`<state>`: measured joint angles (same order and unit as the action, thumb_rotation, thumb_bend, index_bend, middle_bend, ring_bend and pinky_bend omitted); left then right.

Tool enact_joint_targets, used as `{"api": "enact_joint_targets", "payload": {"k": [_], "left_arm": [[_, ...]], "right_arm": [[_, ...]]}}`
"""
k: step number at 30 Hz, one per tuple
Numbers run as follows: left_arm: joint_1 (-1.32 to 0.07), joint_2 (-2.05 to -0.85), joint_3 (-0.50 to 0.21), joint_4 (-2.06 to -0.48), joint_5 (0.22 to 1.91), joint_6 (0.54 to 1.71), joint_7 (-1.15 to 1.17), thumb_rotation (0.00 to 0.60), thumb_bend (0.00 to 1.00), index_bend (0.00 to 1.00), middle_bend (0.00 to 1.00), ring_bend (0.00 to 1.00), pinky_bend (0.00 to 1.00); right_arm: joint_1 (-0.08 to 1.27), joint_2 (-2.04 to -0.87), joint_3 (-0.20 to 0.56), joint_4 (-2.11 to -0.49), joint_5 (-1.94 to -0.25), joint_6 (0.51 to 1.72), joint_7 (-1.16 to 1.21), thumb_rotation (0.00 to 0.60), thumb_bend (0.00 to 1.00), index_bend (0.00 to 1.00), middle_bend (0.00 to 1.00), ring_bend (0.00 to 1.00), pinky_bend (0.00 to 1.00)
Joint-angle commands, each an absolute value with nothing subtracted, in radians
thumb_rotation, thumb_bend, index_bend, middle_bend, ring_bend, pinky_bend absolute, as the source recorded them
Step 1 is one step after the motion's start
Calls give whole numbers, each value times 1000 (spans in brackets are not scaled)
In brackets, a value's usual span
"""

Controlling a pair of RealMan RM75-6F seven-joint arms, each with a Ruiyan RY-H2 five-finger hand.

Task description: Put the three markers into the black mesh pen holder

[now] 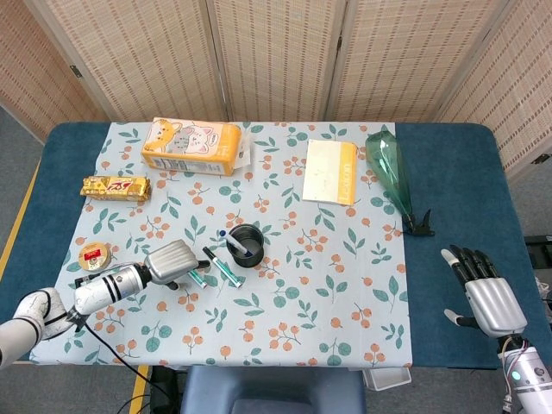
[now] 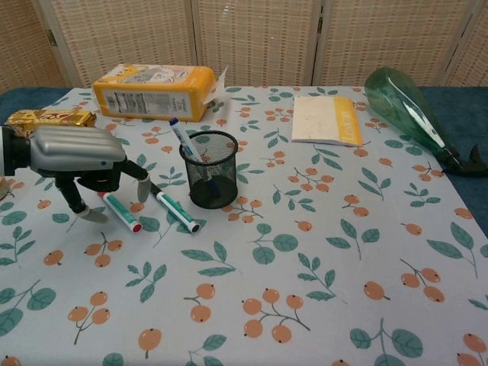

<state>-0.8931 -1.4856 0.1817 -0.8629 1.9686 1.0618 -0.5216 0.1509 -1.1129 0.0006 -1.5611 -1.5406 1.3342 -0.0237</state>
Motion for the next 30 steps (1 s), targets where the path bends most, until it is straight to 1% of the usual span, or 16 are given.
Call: {"api": "enact_joint_targets", "payload": {"k": [1,5,12,24,30], "left_arm": [[-898,-1523,203,-804,1969,1081,-557,600,273,428,987,911,934],[-897,-1562,220,-737,1965,1099,-597,600,289,462,993,913,935],[-894,-1612,248,-645,1961,1129,-635,600,291,475,995,914,936],[-894,-1676,272,-557,1946,1152,-673,600,293,511,1000,915,938],[-887,-1701,283,-517,1936,1158,-691,600,293,547,1000,915,938]], "right_arm": [[152,-1113,2,-1561,-1537,1332,-23,600,126,3,0,1,0],[155,-1113,5,-1559,-1528,1327,-21,600,126,3,0,0,0],[159,-1111,4,-1559,-1529,1322,-12,600,127,3,0,0,0],[161,-1108,5,-1554,-1525,1322,-2,600,126,3,0,0,0],[160,-1107,5,-1554,-1526,1327,2,600,127,3,0,0,0]]}}
